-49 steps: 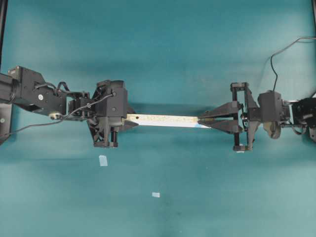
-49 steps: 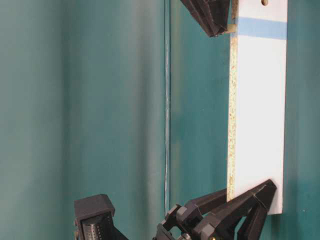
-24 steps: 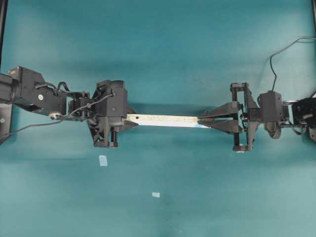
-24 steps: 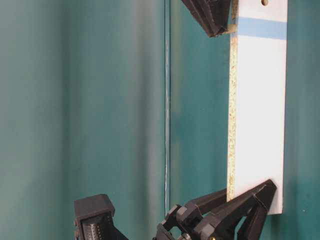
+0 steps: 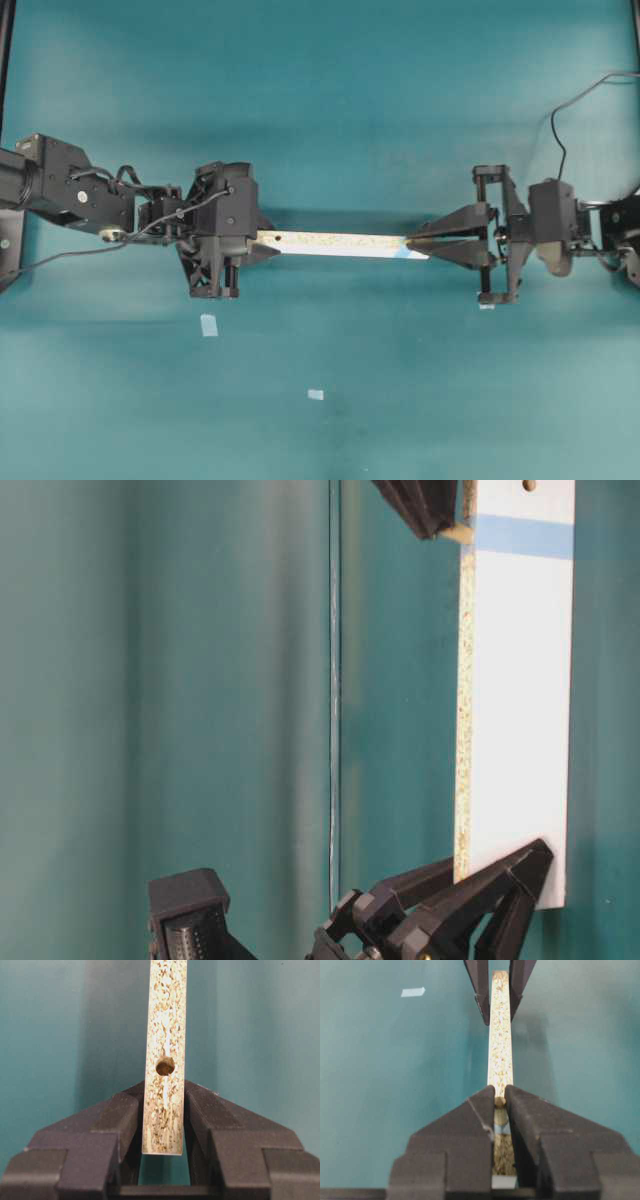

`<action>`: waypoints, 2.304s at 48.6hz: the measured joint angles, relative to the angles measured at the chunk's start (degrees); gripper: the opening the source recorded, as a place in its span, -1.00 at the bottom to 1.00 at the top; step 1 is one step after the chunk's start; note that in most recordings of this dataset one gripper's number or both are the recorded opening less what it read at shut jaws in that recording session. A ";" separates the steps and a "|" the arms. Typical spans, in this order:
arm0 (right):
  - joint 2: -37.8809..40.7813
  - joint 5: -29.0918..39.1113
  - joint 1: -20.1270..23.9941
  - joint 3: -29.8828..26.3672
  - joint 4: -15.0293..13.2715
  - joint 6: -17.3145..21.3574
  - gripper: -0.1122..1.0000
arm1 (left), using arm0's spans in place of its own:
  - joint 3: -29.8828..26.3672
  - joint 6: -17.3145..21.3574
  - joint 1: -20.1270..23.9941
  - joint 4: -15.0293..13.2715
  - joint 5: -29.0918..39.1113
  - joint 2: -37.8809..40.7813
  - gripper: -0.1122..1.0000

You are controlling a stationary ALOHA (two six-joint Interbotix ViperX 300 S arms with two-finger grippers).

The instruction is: Insert the rod into the hole on the wooden board.

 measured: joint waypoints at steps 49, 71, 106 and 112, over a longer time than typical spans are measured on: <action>-0.62 7.03 0.70 -0.44 1.14 -0.35 -0.59 | 0.00 0.00 -0.09 0.00 -0.18 0.18 -0.22; -3.25 11.25 0.88 -0.44 1.85 0.09 -0.59 | -0.09 0.00 -0.09 0.00 -0.35 0.18 -0.21; -8.00 23.20 0.70 -2.46 2.90 0.97 0.17 | -0.09 -0.09 -0.09 0.00 0.35 0.26 0.03; -7.91 23.55 0.35 -2.99 3.08 0.88 0.71 | -0.09 -0.09 -0.18 0.00 0.35 0.26 0.03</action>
